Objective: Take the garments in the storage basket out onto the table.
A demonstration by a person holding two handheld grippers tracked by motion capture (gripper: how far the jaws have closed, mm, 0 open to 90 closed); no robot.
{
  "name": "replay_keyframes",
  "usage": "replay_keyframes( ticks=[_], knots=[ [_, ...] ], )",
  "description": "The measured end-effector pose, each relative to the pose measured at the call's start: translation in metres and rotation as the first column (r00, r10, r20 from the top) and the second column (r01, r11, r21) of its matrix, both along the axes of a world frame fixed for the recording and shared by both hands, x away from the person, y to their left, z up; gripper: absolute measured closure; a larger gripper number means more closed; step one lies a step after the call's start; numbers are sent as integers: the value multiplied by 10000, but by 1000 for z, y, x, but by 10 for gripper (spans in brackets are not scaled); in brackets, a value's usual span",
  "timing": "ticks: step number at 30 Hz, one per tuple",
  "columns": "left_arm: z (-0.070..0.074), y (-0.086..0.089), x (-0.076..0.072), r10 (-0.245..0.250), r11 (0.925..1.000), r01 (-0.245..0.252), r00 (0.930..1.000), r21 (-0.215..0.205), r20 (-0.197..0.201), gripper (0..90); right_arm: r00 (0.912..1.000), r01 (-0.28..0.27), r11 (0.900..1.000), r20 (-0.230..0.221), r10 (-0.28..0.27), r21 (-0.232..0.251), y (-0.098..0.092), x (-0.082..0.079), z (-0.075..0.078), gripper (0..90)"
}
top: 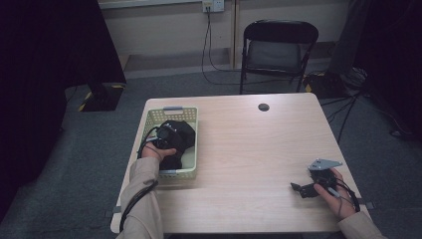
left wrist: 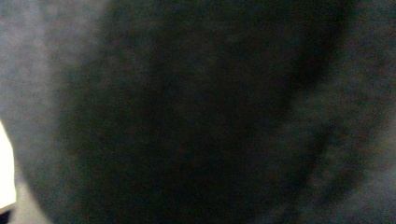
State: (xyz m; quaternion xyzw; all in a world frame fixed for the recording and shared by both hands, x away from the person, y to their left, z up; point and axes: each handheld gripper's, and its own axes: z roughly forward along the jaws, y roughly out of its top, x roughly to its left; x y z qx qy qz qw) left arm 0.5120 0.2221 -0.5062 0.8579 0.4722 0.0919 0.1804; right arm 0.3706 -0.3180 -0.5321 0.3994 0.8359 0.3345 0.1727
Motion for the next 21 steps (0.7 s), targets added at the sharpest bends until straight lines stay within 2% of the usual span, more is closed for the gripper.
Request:
replay_keyframes(
  ticks=[5,7,11,15,21],
  knots=[
    [3,-2,-5,396,9992,-396,9989,16,261,392,10000,1,10000,-3,-1,0,0,0,0,0],
    [4,-3,-6,349,9994,-349,9986,3,395,453,10000,-3,10000,5,3,-1,0,0,0,0],
    [8,-9,-8,355,9988,-376,9974,317,635,533,10000,0,10000,-3,0,0,0,0,0,0],
    [13,-10,-10,363,9981,-405,9955,465,872,558,10000,0,10000,-4,0,1,0,0,0,0],
    [25,-3,-16,598,9982,-590,9876,-98,1454,581,10000,1,10000,-3,-1,0,0,0,0,0]
  ],
)
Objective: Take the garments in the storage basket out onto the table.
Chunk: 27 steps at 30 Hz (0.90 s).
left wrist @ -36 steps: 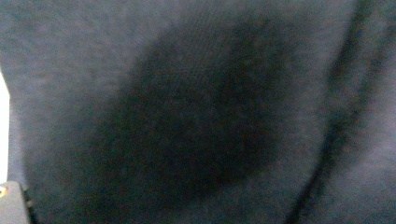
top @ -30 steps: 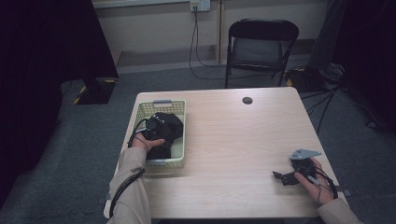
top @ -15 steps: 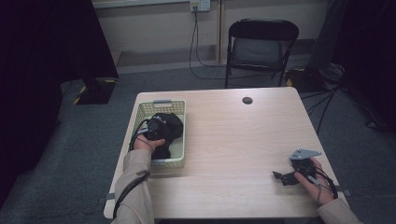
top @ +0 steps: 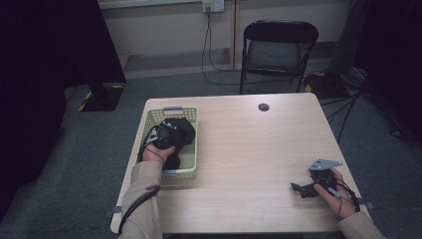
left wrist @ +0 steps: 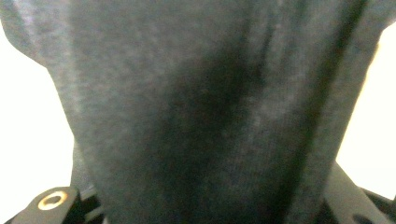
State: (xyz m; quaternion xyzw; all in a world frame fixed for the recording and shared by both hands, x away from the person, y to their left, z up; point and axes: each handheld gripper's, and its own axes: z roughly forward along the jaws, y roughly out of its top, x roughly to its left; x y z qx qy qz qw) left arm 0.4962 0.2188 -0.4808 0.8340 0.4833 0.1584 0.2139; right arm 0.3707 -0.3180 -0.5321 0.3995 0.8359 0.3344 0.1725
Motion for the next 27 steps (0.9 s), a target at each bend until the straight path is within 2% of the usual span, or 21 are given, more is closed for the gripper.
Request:
replay_keyframes(
  ticks=[4,8,10,19,22,27],
  knots=[
    [10,6,-4,153,9987,-121,9977,-485,668,582,10000,-2,10000,3,2,-2,0,0,0,0],
    [23,9,-7,304,9954,-176,9901,-938,1370,582,10000,-1,10000,2,1,0,0,0,0,0],
    [28,9,-9,330,9941,-162,9869,-1070,1577,583,10000,0,10000,1,0,0,0,0,0,0],
    [42,9,-13,345,9857,0,9788,-1684,2020,583,10000,-1,10000,1,1,0,0,0,0,0],
    [47,8,-15,256,9857,108,9768,-1680,2128,584,10000,0,10000,4,0,0,0,0,0,0],
    [57,5,-17,78,9862,331,9695,-1623,2450,586,10000,-2,10000,4,2,-1,0,0,0,0]
  ],
)
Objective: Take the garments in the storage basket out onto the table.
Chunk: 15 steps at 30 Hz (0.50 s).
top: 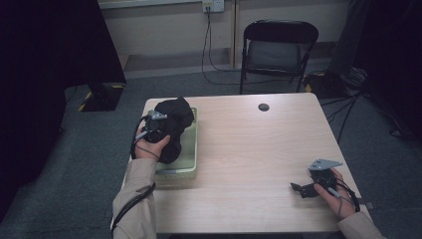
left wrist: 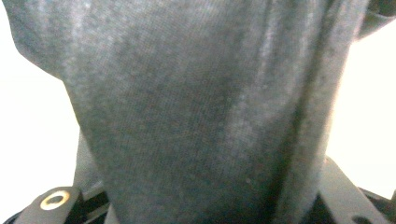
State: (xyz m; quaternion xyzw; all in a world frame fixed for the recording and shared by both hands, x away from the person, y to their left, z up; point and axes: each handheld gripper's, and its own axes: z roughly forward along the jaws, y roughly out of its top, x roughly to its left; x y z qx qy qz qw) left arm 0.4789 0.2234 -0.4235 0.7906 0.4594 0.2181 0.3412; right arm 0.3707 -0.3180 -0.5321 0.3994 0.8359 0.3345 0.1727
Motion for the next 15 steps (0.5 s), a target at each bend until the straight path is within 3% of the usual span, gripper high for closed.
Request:
replay_keyframes(
  ticks=[15],
  knots=[
    [26,-13,-8,-475,9982,497,9968,-332,648,588,10000,2,10000,0,-2,1,0,0,0,0]
  ],
)
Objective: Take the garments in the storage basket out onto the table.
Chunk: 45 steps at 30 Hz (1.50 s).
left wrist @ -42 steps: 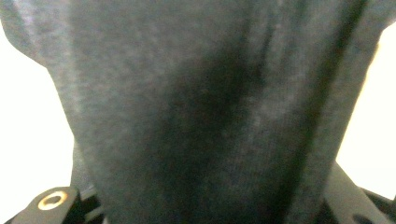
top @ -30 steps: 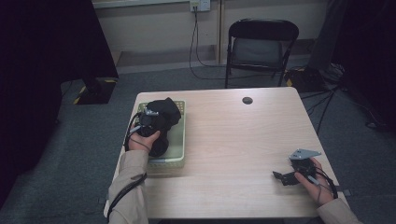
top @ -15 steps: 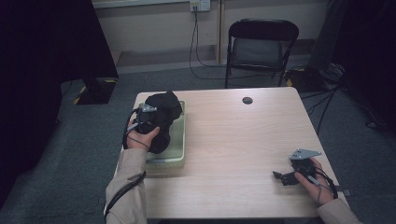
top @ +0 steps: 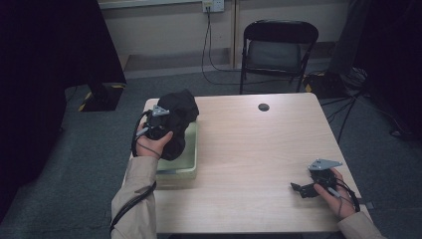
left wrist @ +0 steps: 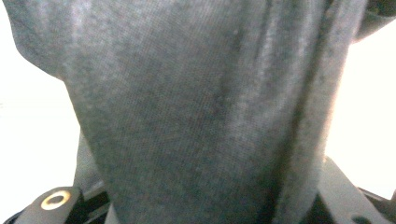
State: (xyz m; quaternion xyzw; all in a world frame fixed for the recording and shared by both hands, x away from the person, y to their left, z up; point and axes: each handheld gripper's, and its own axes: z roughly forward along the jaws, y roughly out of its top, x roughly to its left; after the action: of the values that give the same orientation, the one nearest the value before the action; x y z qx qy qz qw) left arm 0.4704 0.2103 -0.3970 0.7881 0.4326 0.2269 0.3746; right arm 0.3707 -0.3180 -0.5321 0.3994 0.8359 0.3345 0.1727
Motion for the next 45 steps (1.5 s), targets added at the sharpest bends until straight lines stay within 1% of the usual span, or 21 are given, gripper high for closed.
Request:
replay_keyframes(
  ticks=[5,10,12,18,21,26,33,36,38,40,45],
  knots=[
    [5,-4,-4,-250,9996,251,9996,-92,98,589,10000,-1,10000,0,1,-2,0,0,0,0],
    [11,-8,-9,-490,9988,491,9986,-64,191,589,10000,0,10000,-1,0,-1,0,0,0,0],
    [13,-10,-11,-537,9986,537,9982,25,284,589,10000,1,10000,-1,-1,0,0,0,0,0],
    [16,-16,-16,-733,9973,734,9966,-15,372,590,10000,1,10000,-2,-1,0,0,0,0,0],
    [19,-21,-18,-904,9959,902,9951,64,401,590,10000,3,10000,-2,-3,2,0,0,0,0],
    [23,-29,-20,-1079,9941,1071,9926,179,559,591,10000,-3,10000,-2,3,0,0,0,0,0],
    [28,-43,-23,-1425,9897,1411,9876,261,652,591,10000,-3,10000,-2,3,-1,0,0,0,0],
    [31,-48,-24,-1620,9866,1599,9841,337,732,591,10000,-3,10000,0,3,-1,0,0,0,0],
    [33,-53,-26,-1743,9841,1706,9811,494,837,591,10000,-4,10000,0,4,-2,0,0,0,0],
    [34,-56,-27,-1821,9824,1776,9795,570,861,590,10000,-5,10000,0,5,-3,0,0,0,0],
    [37,-61,-30,-1992,9796,1958,9759,464,888,590,10000,-5,10000,-1,5,-2,0,0,0,0]
  ],
)
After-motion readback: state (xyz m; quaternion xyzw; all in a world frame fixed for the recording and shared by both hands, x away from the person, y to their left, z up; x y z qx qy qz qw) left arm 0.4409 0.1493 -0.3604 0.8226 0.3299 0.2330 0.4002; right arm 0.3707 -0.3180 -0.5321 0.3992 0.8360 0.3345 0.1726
